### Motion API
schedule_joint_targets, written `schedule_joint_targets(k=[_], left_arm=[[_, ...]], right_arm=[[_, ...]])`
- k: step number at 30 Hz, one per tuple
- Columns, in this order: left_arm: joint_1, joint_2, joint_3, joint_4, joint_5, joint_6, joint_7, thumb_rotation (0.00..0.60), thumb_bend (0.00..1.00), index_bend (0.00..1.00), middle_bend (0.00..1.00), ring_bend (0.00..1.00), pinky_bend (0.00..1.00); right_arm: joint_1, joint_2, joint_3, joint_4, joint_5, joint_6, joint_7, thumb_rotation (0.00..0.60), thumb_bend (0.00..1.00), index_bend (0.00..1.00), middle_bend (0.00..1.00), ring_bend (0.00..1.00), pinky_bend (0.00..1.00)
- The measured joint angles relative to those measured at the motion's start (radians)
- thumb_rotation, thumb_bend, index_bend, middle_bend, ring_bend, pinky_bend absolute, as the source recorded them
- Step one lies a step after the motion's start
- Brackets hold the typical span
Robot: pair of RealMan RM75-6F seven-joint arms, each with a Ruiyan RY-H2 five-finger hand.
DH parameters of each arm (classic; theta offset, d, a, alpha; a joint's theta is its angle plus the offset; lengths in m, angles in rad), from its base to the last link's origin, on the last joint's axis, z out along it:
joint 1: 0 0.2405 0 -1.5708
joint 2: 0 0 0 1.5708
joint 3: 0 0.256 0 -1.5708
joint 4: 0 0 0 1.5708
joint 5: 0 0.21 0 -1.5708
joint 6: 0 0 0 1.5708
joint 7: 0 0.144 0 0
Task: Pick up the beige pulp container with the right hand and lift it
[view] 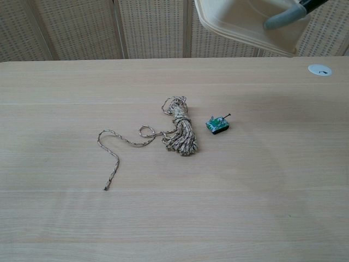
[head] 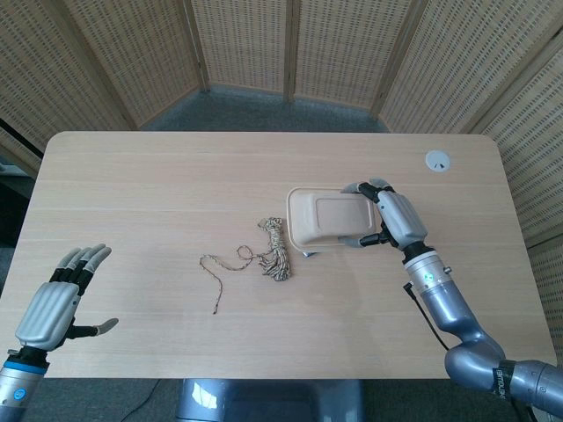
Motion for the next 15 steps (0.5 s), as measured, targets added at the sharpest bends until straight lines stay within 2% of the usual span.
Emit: schedule_joint_targets(k=[15], left_arm=[[0.029, 0.013, 0.017, -0.015, 0.042, 0.031, -0.004, 0.6, 0.14, 0.0, 0.0, 0.0, 0.0]], right_arm=[[-0.004, 0.043, -0.019, -0.043, -0.008, 0.04, 0.025, 0.6, 0.03, 0.5, 0.51, 0.37, 0.0]])
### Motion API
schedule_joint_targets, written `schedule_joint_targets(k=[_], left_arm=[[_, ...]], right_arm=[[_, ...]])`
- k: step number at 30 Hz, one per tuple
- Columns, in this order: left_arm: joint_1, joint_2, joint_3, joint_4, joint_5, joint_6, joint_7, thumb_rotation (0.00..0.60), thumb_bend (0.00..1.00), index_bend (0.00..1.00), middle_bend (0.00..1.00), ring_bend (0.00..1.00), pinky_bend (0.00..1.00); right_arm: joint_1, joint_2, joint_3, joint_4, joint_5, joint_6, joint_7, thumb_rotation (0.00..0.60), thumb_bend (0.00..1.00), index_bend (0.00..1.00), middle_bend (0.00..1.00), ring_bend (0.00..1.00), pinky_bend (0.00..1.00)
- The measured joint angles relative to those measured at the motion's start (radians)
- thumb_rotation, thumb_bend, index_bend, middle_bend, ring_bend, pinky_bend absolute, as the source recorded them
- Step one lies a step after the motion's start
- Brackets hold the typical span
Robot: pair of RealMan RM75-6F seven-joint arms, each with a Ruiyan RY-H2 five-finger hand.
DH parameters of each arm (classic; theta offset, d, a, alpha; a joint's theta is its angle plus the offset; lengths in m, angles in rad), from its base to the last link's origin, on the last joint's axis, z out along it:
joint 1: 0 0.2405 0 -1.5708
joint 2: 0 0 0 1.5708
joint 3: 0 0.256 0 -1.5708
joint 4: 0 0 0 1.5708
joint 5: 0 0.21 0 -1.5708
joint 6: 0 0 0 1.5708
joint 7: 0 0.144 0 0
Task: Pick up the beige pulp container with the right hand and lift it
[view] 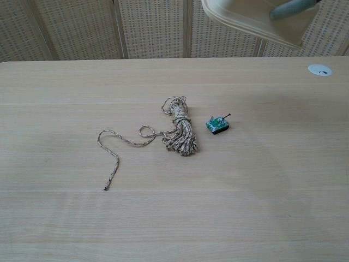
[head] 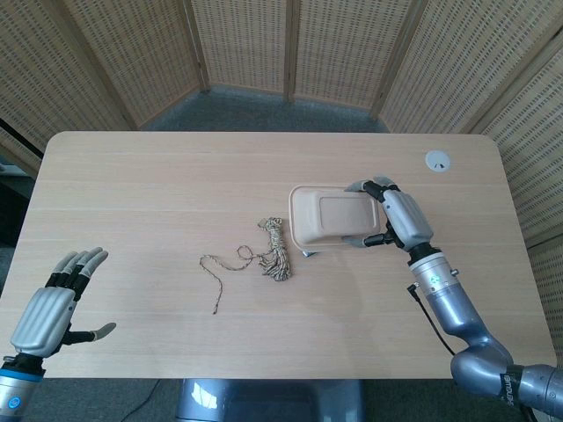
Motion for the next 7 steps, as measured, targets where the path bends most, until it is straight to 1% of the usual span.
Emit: schedule_joint_targets(k=[7], left_arm=[[0.011, 0.01, 0.002, -0.005, 0.002, 0.009, 0.0, 0.6, 0.13, 0.0, 0.0, 0.0, 0.0]], right_arm=[[0.003, 0.002, -0.01, 0.0, -0.007, 0.008, 0.018, 0.6, 0.04, 0.5, 0.51, 0.37, 0.0]])
